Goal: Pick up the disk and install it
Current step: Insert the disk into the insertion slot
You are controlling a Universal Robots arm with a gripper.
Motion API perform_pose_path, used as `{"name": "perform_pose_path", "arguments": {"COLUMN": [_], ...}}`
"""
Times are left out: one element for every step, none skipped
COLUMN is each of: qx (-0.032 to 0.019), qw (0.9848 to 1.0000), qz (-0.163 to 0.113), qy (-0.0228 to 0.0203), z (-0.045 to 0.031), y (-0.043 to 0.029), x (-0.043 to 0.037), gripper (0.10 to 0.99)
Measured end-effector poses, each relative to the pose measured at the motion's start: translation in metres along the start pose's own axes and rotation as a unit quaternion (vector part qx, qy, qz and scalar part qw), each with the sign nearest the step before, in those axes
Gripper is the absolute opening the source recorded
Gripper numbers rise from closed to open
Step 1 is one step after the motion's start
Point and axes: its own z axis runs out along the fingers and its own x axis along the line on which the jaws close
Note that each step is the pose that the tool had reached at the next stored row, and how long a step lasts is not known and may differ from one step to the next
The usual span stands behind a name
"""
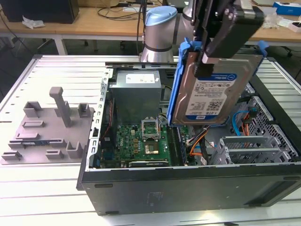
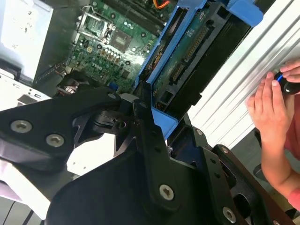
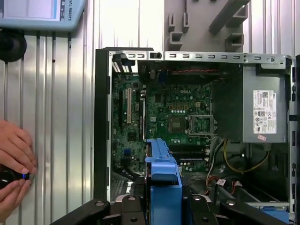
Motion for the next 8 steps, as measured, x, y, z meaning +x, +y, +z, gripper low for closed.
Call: {"name": "perform_pose_path", "arguments": {"qx": [0.0003,0.001,0.0024,0.0038,0.0047,0.0062,0.0066,0.0067], "qw": [1.0,1.0,1.0,1.0,1.0,1.0,1.0,1.0], "qz": [0.0,0.0,0.0,0.0,0.0,0.0,0.0,0.0], "qy": [-0.0003,-0.0005,-0.0009,-0.0015,-0.0021,-0.0036,-0.0046,-0.0048], "z": [0.0,0.0,0.0001,0.0001,0.0001,0.0,0.0,0.0], "y": [-0.0041,-0.0075,-0.012,-0.015,-0.017,-0.0208,-0.0234,-0.0268], "x": [0.0011,0.0018,0.0026,0.0031,0.0035,0.0041,0.0045,0.005], "gripper": [0.365,0.365,0.365,0.365,0.365,0.365,0.365,0.365]}}
